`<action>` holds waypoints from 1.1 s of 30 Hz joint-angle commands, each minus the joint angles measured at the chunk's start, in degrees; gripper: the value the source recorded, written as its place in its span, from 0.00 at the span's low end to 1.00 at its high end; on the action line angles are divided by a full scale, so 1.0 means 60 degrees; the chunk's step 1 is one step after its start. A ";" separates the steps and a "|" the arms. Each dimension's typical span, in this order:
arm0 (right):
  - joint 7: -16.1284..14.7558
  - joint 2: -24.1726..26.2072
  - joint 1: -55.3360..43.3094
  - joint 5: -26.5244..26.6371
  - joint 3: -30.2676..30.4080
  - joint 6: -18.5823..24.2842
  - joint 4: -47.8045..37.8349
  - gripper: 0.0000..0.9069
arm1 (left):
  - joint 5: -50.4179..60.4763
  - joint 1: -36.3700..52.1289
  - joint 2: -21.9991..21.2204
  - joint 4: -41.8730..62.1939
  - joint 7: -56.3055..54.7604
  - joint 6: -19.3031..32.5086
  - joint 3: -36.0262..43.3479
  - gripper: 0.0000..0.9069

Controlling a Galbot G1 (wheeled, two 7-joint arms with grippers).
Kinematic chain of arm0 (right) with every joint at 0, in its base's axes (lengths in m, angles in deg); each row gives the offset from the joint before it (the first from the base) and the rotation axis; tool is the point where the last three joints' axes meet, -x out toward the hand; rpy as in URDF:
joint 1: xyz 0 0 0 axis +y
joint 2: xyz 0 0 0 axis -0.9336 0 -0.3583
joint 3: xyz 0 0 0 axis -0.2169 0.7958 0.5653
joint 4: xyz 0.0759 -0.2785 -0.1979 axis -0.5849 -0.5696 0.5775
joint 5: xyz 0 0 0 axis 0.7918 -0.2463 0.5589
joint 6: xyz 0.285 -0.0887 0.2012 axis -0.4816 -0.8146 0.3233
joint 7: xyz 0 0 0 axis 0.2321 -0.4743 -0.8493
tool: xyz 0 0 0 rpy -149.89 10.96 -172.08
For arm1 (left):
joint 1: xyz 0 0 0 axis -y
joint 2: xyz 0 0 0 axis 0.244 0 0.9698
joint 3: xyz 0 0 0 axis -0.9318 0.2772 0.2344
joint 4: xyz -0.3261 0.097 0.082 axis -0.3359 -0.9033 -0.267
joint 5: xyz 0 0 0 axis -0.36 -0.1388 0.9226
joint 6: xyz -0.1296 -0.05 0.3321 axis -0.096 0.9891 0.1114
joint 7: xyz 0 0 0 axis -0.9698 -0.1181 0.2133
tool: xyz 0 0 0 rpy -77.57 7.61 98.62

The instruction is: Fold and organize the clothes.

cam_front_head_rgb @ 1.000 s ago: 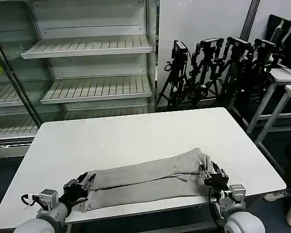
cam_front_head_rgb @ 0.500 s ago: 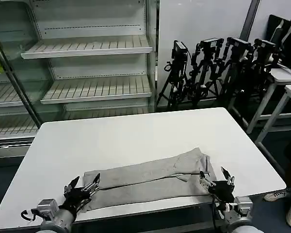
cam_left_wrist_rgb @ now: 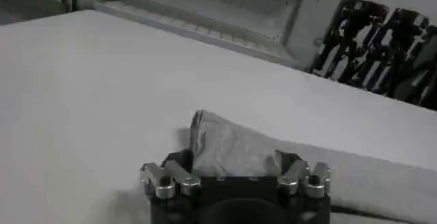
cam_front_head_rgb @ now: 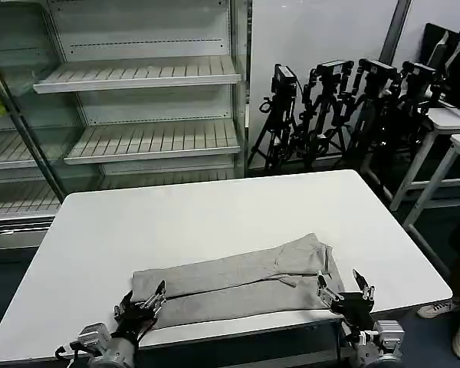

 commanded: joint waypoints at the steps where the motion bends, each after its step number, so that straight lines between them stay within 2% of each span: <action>1: 0.0018 -0.0109 0.0126 -0.0048 -0.0008 0.0020 0.0112 1.00 | 0.0161 -0.0030 -0.0394 0.0278 -0.0129 0.0238 0.0299 0.04; 16: 0.0108 -0.0367 0.0168 -0.0176 0.0105 0.0032 0.0288 1.00 | -0.1780 -0.0104 -0.0213 -0.0292 0.0095 0.0737 -0.0342 0.04; 26: 0.0121 -0.0401 0.0235 -0.0148 0.0000 0.0037 0.0335 1.00 | -0.4468 -0.0105 0.0541 -0.0476 0.0231 0.0541 -0.2376 0.04; 33: 0.0112 -0.0364 0.0230 -0.0058 -0.0109 0.0041 0.0267 1.00 | -0.5626 0.0016 0.1356 0.0414 0.0344 0.0136 -0.4268 0.04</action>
